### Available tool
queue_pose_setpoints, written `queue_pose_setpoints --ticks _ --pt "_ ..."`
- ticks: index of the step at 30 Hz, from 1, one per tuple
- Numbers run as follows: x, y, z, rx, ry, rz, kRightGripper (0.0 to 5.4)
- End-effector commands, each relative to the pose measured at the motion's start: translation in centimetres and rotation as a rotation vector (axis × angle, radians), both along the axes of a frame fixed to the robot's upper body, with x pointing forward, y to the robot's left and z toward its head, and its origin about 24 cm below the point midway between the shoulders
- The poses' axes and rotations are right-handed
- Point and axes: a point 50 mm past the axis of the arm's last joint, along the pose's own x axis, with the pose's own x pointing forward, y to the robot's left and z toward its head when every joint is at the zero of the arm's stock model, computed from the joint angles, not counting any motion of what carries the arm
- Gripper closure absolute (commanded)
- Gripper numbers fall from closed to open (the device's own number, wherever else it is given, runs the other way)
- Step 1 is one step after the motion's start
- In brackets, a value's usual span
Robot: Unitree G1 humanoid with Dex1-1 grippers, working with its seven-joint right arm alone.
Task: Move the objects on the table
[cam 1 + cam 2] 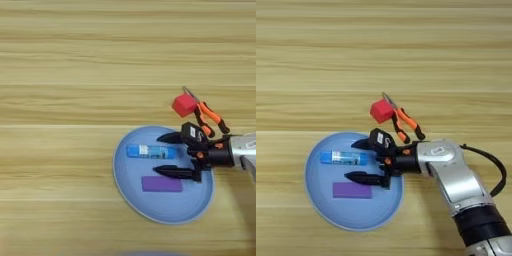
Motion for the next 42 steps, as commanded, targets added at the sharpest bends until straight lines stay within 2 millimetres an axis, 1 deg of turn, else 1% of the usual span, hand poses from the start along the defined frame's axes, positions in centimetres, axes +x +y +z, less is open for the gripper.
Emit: queue_pose_setpoints --ticks 1,3,4,6,7,11,17,20,23,27,32,39,42 --pt "1.9 0.2 2.5 -0.017 -0.143 -0.01 1.76" --pt "1.9 0.2 2.4 -0.02 -0.144 -0.01 1.99" --pt "1.9 0.2 2.4 -0.022 -0.145 -0.009 2.19" --pt "1.9 0.2 2.4 -0.024 -0.146 -0.007 2.37" --pt "1.8 0.2 2.4 -0.025 -0.147 -0.005 2.7" --pt "1.8 0.2 2.4 -0.028 -0.152 0.002 3.32" --pt "1.7 0.3 2.4 -0.022 -0.155 0.007 4.0" --pt "1.6 0.3 2.6 -0.011 -0.155 0.017 4.0" --pt "1.7 0.4 3.3 0.017 -0.159 0.026 4.0" --pt "1.9 0.6 4.9 0.103 -0.169 0.015 4.0" --pt "2.5 0.5 6.1 0.16 -0.183 -0.022 4.0" --pt "3.2 0.9 7.1 0.196 -0.221 -0.08 4.0" --pt "3.8 1.2 7.4 0.212 -0.25 -0.138 4.0"
